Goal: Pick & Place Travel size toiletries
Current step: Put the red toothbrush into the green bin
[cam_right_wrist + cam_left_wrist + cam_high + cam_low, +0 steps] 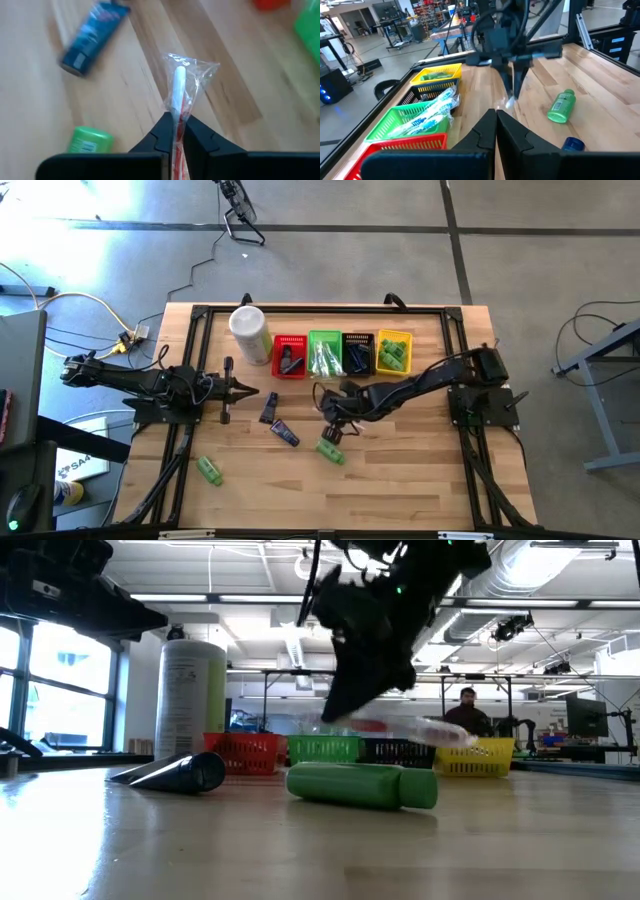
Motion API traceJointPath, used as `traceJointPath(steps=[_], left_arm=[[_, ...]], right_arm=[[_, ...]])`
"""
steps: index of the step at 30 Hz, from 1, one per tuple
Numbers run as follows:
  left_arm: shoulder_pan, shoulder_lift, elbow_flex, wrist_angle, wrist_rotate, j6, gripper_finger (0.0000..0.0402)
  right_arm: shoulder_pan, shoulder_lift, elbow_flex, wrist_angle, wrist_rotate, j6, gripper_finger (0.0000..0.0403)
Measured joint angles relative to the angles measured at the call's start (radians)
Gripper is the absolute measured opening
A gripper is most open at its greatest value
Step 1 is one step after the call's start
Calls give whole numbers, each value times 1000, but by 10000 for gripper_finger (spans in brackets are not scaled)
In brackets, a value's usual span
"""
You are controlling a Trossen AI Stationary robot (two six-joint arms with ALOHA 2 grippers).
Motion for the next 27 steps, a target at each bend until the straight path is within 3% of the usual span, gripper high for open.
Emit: traceJointPath(steps=[12, 19, 22, 27], left_arm=[[0, 0, 0, 0, 0, 0, 8], [0, 0, 0, 1, 0, 0, 8], [0, 0, 0, 1, 0, 1, 8], [0, 0, 0, 1, 0, 2, 8]], right_arm=[[-91, -152, 2, 67, 148, -107, 17], [-187, -178, 3, 140, 105, -71, 17], [-224, -175, 23, 118, 51, -63, 17], [-261, -167, 103, 45, 51, -62, 17]])
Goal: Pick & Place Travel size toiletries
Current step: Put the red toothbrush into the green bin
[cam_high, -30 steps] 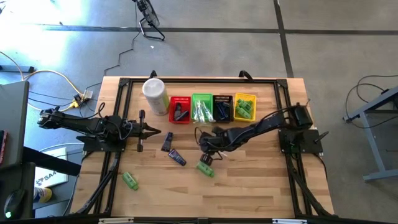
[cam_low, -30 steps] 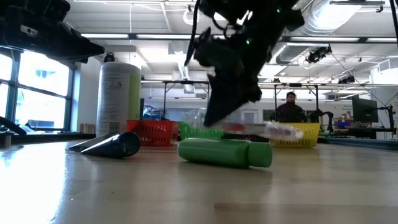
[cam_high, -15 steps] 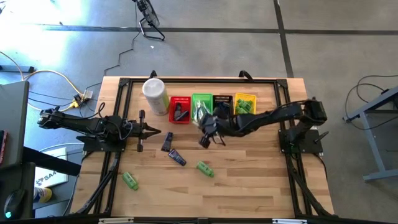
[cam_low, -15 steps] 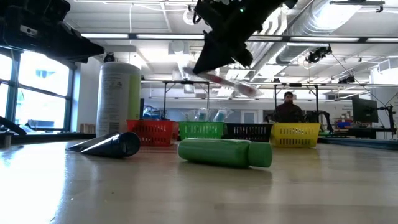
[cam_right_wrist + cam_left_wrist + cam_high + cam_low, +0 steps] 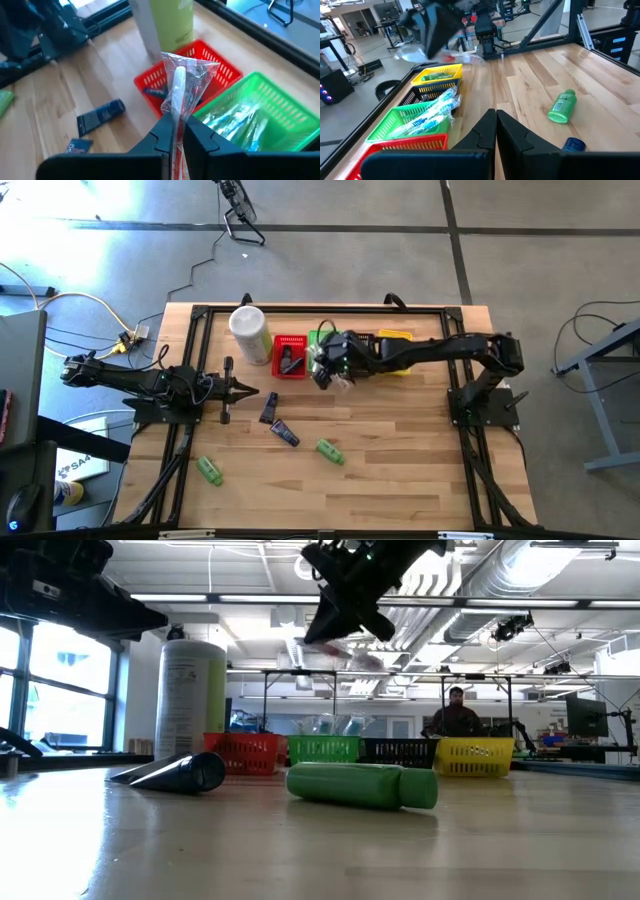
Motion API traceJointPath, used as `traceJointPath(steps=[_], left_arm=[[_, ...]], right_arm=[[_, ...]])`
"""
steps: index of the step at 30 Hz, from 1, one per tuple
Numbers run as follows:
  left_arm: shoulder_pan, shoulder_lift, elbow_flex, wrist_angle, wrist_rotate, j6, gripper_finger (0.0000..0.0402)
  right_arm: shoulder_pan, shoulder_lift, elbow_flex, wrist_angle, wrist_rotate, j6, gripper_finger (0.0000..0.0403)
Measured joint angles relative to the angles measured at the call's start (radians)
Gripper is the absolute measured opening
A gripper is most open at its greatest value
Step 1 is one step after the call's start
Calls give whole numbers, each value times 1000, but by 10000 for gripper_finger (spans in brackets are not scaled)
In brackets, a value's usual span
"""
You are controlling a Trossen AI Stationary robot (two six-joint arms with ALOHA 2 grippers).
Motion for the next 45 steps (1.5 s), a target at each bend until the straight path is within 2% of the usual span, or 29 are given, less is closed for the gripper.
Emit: traceJointPath(steps=[6, 15, 22, 28, 34, 45], left_arm=[[0, 0, 0, 0, -6, 2, 8], [0, 0, 0, 1, -33, 2, 8], [0, 0, 0, 35, -36, 36, 8], [0, 0, 0, 54, -36, 63, 8], [0, 0, 0, 53, -48, 66, 8], [0, 2, 0, 36, -52, 63, 8]], right_arm=[[-41, -1, 84, -63, 2, 2, 17], [-87, 23, 91, -53, -3, 87, 17], [-138, 85, 116, -63, -76, 138, 16], [-143, 141, 210, -199, -79, 140, 16], [-159, 217, 281, -222, -82, 131, 16], [-218, 313, 282, -260, -110, 116, 16]])
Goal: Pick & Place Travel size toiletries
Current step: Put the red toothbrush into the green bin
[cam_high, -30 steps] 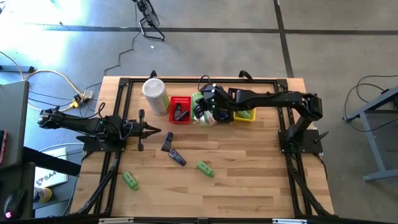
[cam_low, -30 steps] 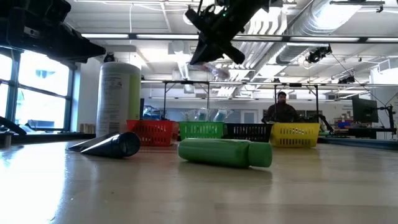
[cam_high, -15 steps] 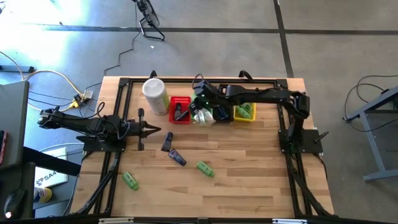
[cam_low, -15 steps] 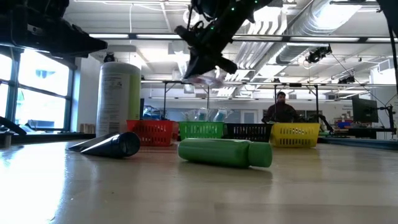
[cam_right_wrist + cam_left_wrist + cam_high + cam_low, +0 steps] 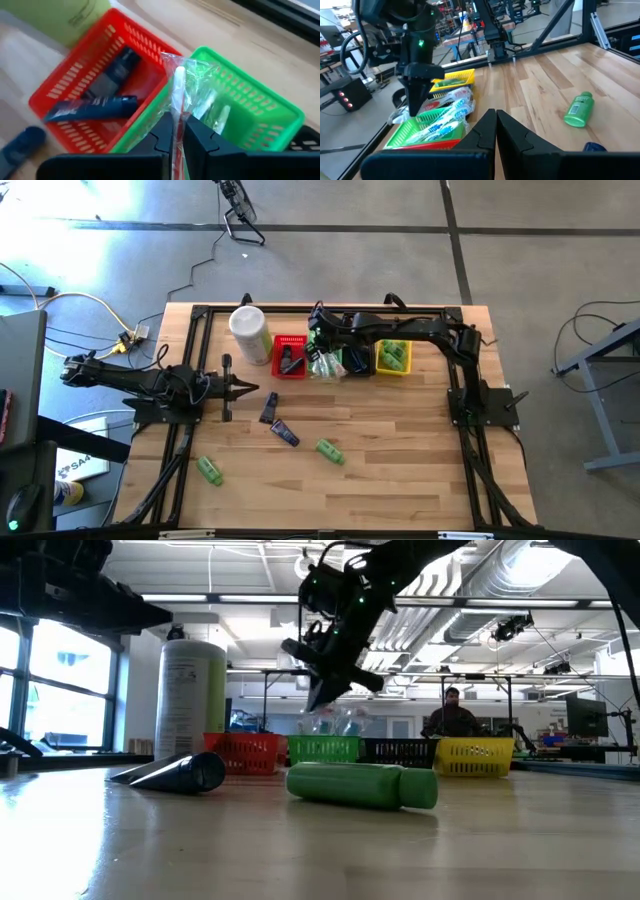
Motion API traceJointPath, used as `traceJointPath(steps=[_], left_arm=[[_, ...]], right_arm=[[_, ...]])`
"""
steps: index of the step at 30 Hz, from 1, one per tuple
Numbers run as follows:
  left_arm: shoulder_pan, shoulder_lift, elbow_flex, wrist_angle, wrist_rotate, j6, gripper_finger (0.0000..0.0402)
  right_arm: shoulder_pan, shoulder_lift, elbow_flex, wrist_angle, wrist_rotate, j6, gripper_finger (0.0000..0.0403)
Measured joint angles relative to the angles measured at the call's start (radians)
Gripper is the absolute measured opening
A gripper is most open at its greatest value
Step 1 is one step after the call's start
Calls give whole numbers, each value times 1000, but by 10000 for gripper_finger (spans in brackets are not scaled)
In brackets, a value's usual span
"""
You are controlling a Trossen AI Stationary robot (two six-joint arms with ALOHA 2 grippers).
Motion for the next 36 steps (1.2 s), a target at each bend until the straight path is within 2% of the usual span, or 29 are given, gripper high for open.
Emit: traceJointPath(steps=[6, 17, 21, 27, 36], left_arm=[[0, 0, 0, -3, -2, 0, 8], [0, 0, 0, -6, -2, -1, 8], [0, 0, 0, -6, -1, -1, 8], [0, 0, 0, -6, -1, -8, 8], [0, 0, 0, -16, -1, -9, 8]], right_arm=[[-13, 5, 0, 6, 5, 0, 37], [-11, 4, 0, 10, 10, -26, 154], [-11, 4, 0, 21, 10, -27, 179], [-11, 3, 0, -5, 8, -100, 164], [-11, -55, 0, -247, 6, -334, 110]])
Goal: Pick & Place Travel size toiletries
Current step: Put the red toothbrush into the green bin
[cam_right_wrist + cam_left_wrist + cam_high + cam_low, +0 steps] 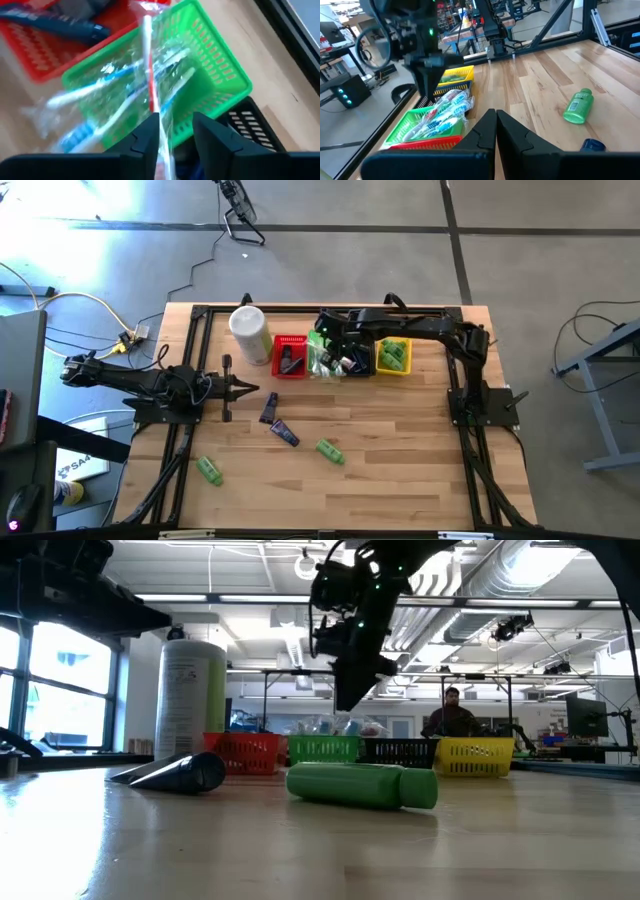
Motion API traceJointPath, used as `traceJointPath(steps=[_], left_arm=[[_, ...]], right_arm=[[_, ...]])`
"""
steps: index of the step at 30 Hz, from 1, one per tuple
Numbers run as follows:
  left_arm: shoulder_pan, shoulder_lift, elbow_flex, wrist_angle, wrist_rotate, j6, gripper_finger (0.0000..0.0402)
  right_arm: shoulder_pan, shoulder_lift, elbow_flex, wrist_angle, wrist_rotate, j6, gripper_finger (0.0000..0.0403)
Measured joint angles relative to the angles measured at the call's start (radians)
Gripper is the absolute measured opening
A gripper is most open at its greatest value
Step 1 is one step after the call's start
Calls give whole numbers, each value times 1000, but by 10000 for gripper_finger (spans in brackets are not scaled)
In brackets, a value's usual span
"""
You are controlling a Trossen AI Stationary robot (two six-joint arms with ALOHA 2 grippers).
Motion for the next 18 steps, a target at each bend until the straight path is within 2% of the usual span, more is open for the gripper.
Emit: traceJointPath(steps=[3, 11, 18], left_arm=[[0, 0, 0, -10, 0, -2, 8], [0, 0, 0, -30, 2, -40, 8], [0, 0, 0, -43, 9, -91, 8]], right_arm=[[1, -29, 0, -87, -9, -50, 97], [-1, -88, 0, -234, -115, -161, 85], [-1, -90, -41, -224, -172, -242, 85]])
